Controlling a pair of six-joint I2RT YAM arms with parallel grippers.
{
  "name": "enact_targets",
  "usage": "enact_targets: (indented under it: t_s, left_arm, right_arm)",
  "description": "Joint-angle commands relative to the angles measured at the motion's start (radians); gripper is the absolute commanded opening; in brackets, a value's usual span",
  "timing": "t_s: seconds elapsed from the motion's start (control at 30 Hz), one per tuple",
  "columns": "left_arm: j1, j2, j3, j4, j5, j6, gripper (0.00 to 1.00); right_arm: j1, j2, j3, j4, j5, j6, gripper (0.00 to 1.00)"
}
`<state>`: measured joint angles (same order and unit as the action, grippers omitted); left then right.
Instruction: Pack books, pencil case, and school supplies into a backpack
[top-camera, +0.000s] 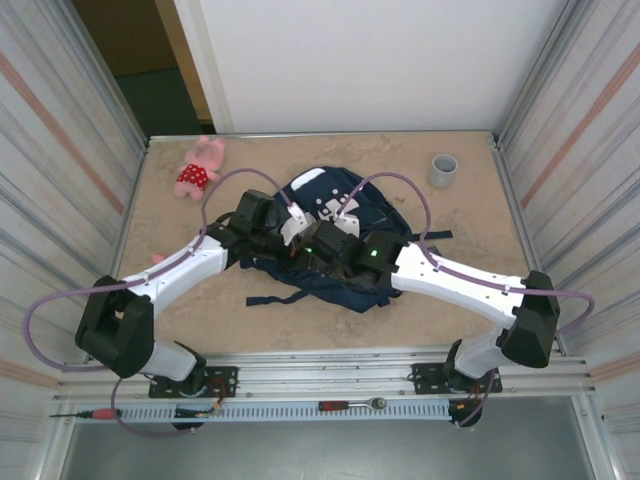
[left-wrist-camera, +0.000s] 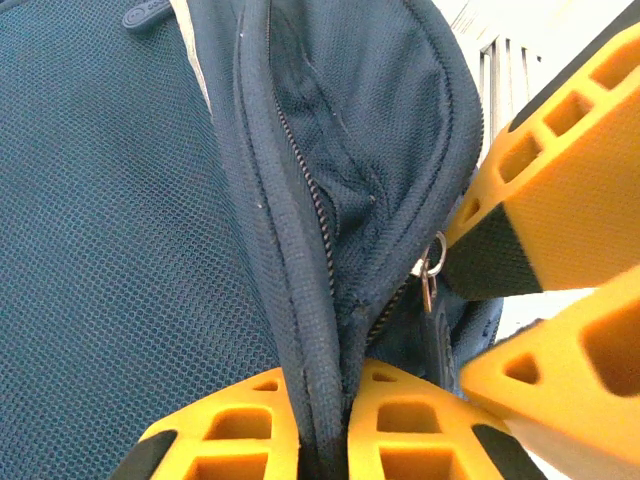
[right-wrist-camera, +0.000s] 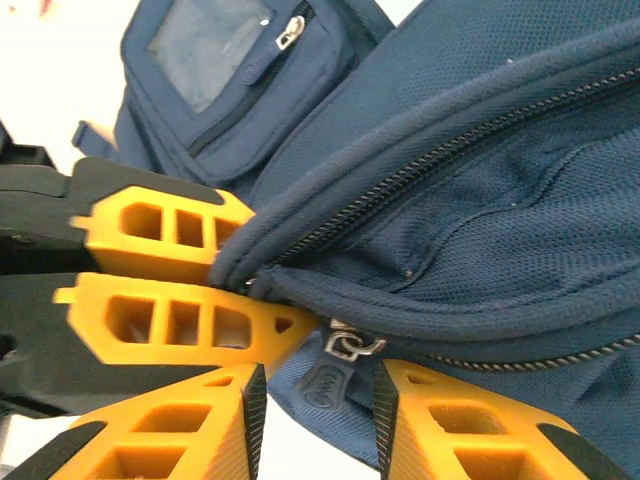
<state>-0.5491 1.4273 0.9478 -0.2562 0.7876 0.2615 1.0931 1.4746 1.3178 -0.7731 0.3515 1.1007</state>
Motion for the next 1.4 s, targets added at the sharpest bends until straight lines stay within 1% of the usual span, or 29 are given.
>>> enact_targets:
  t_s: [0.0,0.1,0.17,0.23,0.33,0.43,0.57,0.73,0.8,0.87,0.93,1.0,1.07,1.1,1.17,1.23,1.37]
  left_arm:
    - [0.000,-0.019,0.016,0.028,0.099,-0.050,0.00]
    - [-0.001,-0.022,0.017,0.031,0.100,-0.050,0.00]
    - [0.000,-0.023,0.017,0.031,0.101,-0.050,0.00]
    - [-0.001,-0.024,0.017,0.030,0.101,-0.048,0.00]
    - [0.000,-0.024,0.018,0.026,0.099,-0.044,0.00]
    - [0.000,-0.021,0.020,0.024,0.096,-0.041,0.00]
    - [0.000,-0.021,0.020,0.024,0.094,-0.044,0.00]
    - [-0.001,-0.024,0.017,0.016,0.090,-0.039,0.00]
    - [-0.001,-0.025,0.016,0.013,0.087,-0.034,0.00]
    - [-0.001,-0.024,0.015,0.010,0.084,-0.031,0.00]
    - [0.000,-0.024,0.015,0.010,0.083,-0.031,0.00]
    - [-0.001,-0.021,0.014,0.013,0.084,-0.033,0.00]
    - [-0.001,-0.021,0.015,0.016,0.084,-0.034,0.00]
    - [0.000,-0.020,0.014,0.016,0.084,-0.033,0.00]
    - [-0.001,-0.020,0.012,0.019,0.083,-0.033,0.00]
    - [0.000,-0.018,0.012,0.014,0.076,-0.025,0.00]
    - [-0.010,-0.028,0.007,-0.027,0.013,0.032,0.00]
  right_arm:
    - [-0.015,0.032,0.029,-0.066,0.061,0.041,0.33]
    - [-0.032,0.057,0.024,-0.120,0.094,0.060,0.29]
    - [-0.041,0.066,0.026,-0.165,0.120,0.105,0.26]
    - [-0.051,0.066,0.020,-0.186,0.138,0.116,0.26]
    - [-0.062,0.062,0.017,-0.210,0.156,0.129,0.26]
    - [-0.062,0.069,0.038,-0.254,0.184,0.145,0.29]
    - [-0.055,0.107,0.087,-0.334,0.213,0.158,0.29]
    - [-0.035,0.150,0.159,-0.452,0.267,0.176,0.20]
    - [-0.031,0.152,0.174,-0.469,0.280,0.178,0.19]
    - [-0.031,0.151,0.178,-0.470,0.280,0.177,0.21]
    - [-0.031,0.152,0.176,-0.455,0.271,0.173,0.26]
    - [-0.038,0.147,0.155,-0.401,0.241,0.147,0.28]
    - [-0.054,0.138,0.123,-0.335,0.201,0.125,0.29]
    - [-0.060,0.132,0.107,-0.304,0.184,0.110,0.27]
    - [-0.071,0.117,0.080,-0.242,0.152,0.079,0.19]
    - [-0.074,0.098,0.075,-0.212,0.137,0.026,0.14]
    - [-0.085,0.056,0.084,-0.233,0.093,-0.055,0.10]
